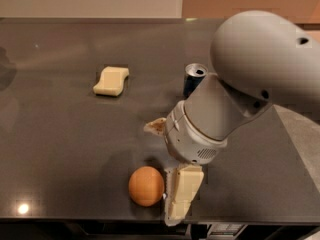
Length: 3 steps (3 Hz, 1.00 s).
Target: Move orange near sponge
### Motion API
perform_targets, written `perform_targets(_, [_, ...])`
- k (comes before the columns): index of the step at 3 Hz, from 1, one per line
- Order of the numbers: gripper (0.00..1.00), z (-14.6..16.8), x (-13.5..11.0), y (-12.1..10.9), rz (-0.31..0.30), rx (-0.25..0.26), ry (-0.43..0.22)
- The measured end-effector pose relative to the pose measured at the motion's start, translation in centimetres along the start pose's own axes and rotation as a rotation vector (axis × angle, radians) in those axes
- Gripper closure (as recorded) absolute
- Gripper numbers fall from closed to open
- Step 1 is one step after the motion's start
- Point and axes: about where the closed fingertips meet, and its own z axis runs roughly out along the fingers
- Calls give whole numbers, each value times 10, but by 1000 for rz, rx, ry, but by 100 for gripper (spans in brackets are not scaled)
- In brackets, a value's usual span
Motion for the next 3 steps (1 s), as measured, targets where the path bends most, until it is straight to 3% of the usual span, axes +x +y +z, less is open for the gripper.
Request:
perform_targets(1, [0, 15, -7, 5, -17, -33, -11])
perform_targets(2, [18, 24, -10, 8, -29, -49, -10])
perform_targets(3, [42, 26, -9, 8, -27, -46, -6])
